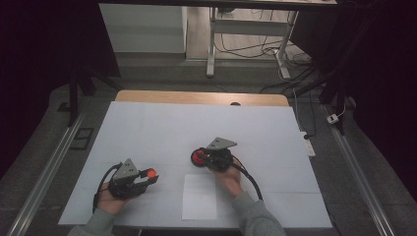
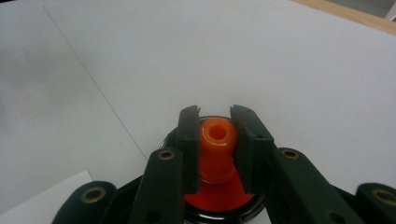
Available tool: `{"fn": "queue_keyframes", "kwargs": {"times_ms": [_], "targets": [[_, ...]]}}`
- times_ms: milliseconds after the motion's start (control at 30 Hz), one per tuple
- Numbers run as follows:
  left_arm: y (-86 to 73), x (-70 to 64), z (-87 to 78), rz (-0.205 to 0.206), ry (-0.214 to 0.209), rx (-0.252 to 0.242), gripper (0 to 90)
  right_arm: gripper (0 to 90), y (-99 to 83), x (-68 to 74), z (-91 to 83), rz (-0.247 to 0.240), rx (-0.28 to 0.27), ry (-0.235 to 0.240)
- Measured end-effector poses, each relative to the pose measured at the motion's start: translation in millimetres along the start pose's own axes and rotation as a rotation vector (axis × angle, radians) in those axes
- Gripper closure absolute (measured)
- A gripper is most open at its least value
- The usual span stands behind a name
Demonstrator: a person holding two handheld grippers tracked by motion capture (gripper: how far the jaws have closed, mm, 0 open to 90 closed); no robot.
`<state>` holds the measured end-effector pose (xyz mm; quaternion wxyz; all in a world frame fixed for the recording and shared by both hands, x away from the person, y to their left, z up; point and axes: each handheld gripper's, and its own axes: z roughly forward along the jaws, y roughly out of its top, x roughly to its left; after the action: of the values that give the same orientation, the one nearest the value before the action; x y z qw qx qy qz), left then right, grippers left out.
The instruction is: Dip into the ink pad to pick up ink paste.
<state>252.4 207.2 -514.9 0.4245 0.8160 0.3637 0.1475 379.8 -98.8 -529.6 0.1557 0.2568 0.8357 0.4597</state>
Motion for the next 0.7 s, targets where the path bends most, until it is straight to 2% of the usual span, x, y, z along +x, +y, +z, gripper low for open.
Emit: {"fn": "queue_keyframes", "kwargs": {"times_ms": [67, 133, 267, 500, 700], "targets": [[-0.2, 0.5, 0.1, -0.001, -0.001, 0.000, 64.7, 72.2, 0.3, -1.2, -2.2, 0.008, -0.023, 0.010], [-0.2, 0.9, 0.6, -0.002, -0.002, 0.000, 64.7, 72.2, 2.8, -3.7, -8.4, 0.053, -0.067, 0.018], [-0.1, 0.7, 1.0, 0.001, -0.002, 0.003, 64.7, 72.2, 9.6, -6.2, -18.8, 0.067, -0.108, 0.024], [0.2, -0.2, 1.0, 0.002, 0.001, 0.001, 64.7, 72.2, 11.4, -7.9, -28.6, 0.090, -0.123, 0.040], [0.1, 0.3, 0.7, -0.001, 0.000, -0.001, 64.7, 72.2, 13.2, -7.1, -32.5, 0.085, -0.118, 0.047]]}}
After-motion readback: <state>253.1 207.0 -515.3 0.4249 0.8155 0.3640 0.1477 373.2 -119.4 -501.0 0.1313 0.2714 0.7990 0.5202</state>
